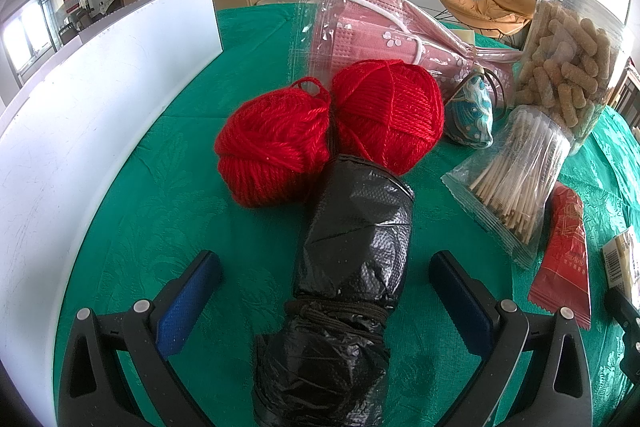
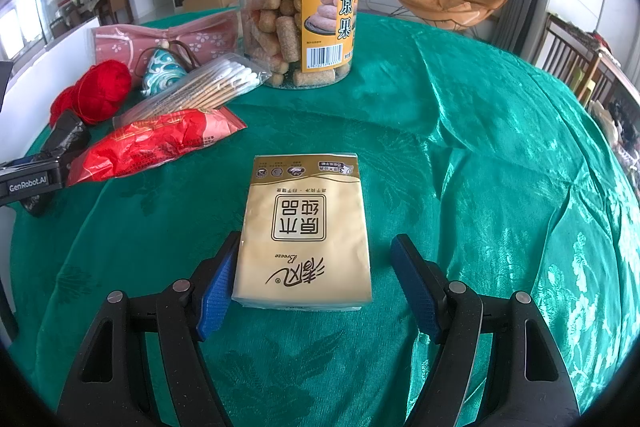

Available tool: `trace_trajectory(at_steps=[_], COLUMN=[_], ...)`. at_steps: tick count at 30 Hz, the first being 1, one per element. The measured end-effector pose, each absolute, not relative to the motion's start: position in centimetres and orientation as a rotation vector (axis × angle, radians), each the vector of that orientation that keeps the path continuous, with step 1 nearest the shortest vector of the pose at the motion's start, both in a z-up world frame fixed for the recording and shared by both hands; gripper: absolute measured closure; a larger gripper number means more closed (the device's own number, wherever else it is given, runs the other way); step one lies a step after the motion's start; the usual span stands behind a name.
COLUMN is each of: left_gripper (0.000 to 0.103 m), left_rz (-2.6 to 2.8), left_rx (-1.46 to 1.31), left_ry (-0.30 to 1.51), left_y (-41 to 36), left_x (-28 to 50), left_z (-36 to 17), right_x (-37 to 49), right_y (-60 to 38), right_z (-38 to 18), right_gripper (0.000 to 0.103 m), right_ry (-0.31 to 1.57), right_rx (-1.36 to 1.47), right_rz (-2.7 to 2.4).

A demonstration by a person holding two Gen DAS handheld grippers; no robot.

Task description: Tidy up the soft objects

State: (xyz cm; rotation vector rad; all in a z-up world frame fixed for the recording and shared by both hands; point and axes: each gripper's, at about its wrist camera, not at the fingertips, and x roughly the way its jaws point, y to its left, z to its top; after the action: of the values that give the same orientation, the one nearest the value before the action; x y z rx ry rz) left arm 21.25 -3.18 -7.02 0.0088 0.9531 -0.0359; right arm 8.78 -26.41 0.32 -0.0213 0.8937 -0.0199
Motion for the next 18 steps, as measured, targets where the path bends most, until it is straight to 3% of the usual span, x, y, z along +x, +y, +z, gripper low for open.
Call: trace_trajectory(at_steps=[12,18], left_gripper=[0.0,0.0], left_rz=[-0.036,-0.068], left_rx=[0.009,0.026], left_ry=[0.953,0.972], left_y=[-3.18,-3.1], left_x=[21.24,21.47], left_z=[-7.02,-7.03], right_x=[8.78,9.22], right_y=[-26.48,-26.74], right_z=[0.39,0.28], right_gripper=[0.026,0.019], right_ry=[0.897,0.926], right_rx=[-0.01,0.0], right_rz=[-0.015,0.023])
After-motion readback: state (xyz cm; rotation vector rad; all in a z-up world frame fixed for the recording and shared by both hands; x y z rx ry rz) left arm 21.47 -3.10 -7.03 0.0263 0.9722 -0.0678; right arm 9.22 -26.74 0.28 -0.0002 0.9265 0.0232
